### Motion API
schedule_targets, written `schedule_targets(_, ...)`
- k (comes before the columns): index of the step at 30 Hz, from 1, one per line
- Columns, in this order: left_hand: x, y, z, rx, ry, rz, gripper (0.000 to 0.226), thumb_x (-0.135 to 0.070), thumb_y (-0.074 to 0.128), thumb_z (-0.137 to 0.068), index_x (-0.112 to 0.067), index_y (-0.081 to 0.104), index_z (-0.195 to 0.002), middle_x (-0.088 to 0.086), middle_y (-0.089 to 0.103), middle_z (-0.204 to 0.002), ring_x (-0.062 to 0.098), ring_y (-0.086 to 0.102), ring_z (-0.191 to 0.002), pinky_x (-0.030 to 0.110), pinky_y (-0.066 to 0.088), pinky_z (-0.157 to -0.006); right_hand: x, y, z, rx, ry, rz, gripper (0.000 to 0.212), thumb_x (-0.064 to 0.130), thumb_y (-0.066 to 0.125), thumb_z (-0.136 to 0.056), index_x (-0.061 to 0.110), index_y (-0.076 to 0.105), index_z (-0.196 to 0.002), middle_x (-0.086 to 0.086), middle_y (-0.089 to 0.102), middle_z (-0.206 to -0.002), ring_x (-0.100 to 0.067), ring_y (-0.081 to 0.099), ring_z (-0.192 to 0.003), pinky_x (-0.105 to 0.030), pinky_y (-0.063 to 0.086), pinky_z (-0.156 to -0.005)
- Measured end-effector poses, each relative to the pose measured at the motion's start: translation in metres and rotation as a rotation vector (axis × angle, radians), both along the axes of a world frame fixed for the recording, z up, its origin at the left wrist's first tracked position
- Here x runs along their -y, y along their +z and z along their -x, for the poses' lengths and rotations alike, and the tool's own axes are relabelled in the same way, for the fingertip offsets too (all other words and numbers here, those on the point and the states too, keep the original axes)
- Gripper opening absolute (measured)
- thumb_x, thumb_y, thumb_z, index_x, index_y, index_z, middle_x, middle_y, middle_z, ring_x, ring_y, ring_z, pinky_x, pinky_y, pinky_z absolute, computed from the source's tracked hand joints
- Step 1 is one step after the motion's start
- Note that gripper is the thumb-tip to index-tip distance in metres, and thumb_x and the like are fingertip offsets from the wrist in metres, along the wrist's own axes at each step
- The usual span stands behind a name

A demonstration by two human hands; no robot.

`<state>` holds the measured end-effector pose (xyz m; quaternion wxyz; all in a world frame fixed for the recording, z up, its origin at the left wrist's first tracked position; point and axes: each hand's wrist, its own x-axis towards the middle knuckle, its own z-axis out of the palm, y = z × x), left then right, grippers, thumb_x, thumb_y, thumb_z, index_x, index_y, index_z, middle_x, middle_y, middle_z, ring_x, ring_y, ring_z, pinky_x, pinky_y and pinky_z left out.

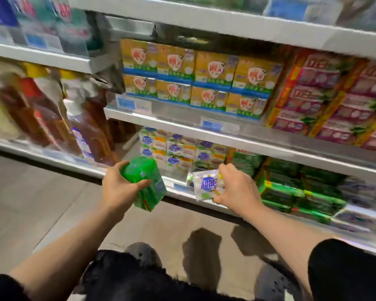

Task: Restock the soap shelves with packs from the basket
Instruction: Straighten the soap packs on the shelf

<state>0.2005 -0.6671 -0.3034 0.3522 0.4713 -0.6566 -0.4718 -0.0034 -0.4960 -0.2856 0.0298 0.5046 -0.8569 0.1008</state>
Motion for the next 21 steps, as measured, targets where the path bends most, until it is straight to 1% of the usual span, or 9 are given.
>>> schedule_targets(4, 0.014, -0.033, 0.03, -0.086, -0.006, -0.101, 0.069, -0.006, 0.088, -0.063, -0.007, 0.055, -0.124, 0.002, 0.064, -0.102, 0.009, 0.064, -0.086, 0.026, 0.054, -0.078, 0.041, -0.046, 0.015, 0.041, -0.157, 0.13, 0.054, 0.04, 0.079, -0.07, 0.015, 0.047, -0.105, -0.004, 0.051, -0.109, -0.032, 0.056, -0.094, -0.032, 0.032, -0.065)
schedule_targets(6, 0.019, -0.043, 0.042, -0.181, -0.016, -0.22, 0.062, -0.006, 0.084, -0.068, -0.007, 0.054, -0.122, 0.004, 0.067, -0.104, 0.01, 0.067, -0.088, 0.021, 0.056, -0.072, 0.058, -0.062, 0.022, 0.077, -0.227, 0.196, 0.055, 0.037, 0.083, -0.067, 0.014, 0.048, -0.102, -0.006, 0.052, -0.107, -0.033, 0.055, -0.091, -0.032, 0.031, -0.065)
schedule_targets(9, 0.023, -0.052, 0.058, -0.314, 0.004, -0.425, 0.04, -0.001, 0.076, -0.076, -0.005, 0.058, -0.111, 0.009, 0.071, -0.102, 0.018, 0.071, -0.088, 0.03, 0.059, -0.076, 0.078, -0.078, 0.029, 0.09, -0.297, 0.209, 0.055, 0.034, 0.083, -0.069, 0.012, 0.05, -0.107, -0.01, 0.054, -0.107, -0.035, 0.054, -0.093, -0.034, 0.034, -0.068)
schedule_targets(11, 0.026, -0.057, 0.065, -0.375, 0.006, -0.534, 0.04, 0.0, 0.073, -0.078, 0.002, 0.057, -0.116, 0.015, 0.072, -0.103, 0.025, 0.071, -0.091, 0.034, 0.06, -0.075, 0.086, -0.087, 0.032, 0.076, -0.322, 0.169, 0.054, 0.034, 0.081, -0.073, 0.01, 0.052, -0.112, -0.013, 0.056, -0.107, -0.036, 0.054, -0.095, -0.033, 0.034, -0.068)
schedule_targets(12, 0.028, -0.059, 0.066, -0.391, -0.004, -0.574, 0.043, -0.001, 0.072, -0.079, 0.004, 0.056, -0.119, 0.016, 0.072, -0.105, 0.027, 0.071, -0.093, 0.033, 0.06, -0.071, 0.087, -0.09, 0.032, 0.062, -0.321, 0.175, 0.052, 0.032, 0.082, -0.072, 0.008, 0.054, -0.109, -0.015, 0.058, -0.103, -0.037, 0.055, -0.091, -0.033, 0.032, -0.066)
schedule_targets(14, 0.031, -0.063, 0.068, -0.419, -0.007, -0.632, 0.048, -0.004, 0.072, -0.08, 0.005, 0.052, -0.124, 0.017, 0.071, -0.107, 0.027, 0.071, -0.095, 0.029, 0.058, -0.066, 0.087, -0.101, 0.033, -0.006, -0.265, 0.232, 0.049, 0.029, 0.087, -0.064, 0.007, 0.056, -0.095, -0.016, 0.059, -0.086, -0.037, 0.057, -0.073, -0.032, 0.036, -0.058)
schedule_targets(16, 0.033, -0.064, 0.069, -0.441, 0.013, -0.682, 0.053, -0.008, 0.071, -0.08, 0.005, 0.049, -0.127, 0.018, 0.07, -0.109, 0.027, 0.071, -0.095, 0.029, 0.056, -0.063, 0.084, -0.109, 0.032, -0.074, -0.202, 0.298, 0.047, 0.029, 0.087, -0.065, 0.011, 0.049, -0.084, -0.014, 0.055, -0.072, -0.035, 0.054, -0.058, -0.033, 0.041, -0.048)
schedule_targets(18, 0.035, -0.063, 0.071, -0.441, 0.036, -0.73, 0.054, -0.012, 0.071, -0.082, 0.005, 0.048, -0.128, 0.018, 0.07, -0.109, 0.026, 0.071, -0.095, 0.029, 0.056, -0.061, 0.084, -0.112, 0.033, -0.111, -0.175, 0.349, 0.044, 0.027, 0.084, -0.07, 0.013, 0.044, -0.082, -0.013, 0.053, -0.069, -0.035, 0.052, -0.053, -0.034, 0.042, -0.045)
schedule_targets(21, 0.038, -0.06, 0.072, -0.409, 0.068, -0.821, 0.04, -0.02, 0.067, -0.087, -0.004, 0.056, -0.122, 0.014, 0.072, -0.105, 0.023, 0.071, -0.09, 0.034, 0.057, -0.062, 0.088, -0.108, 0.036, -0.104, -0.212, 0.337, 0.036, 0.027, 0.083, -0.072, 0.007, 0.055, -0.08, -0.016, 0.055, -0.064, -0.036, 0.054, -0.05, -0.032, 0.042, -0.046)
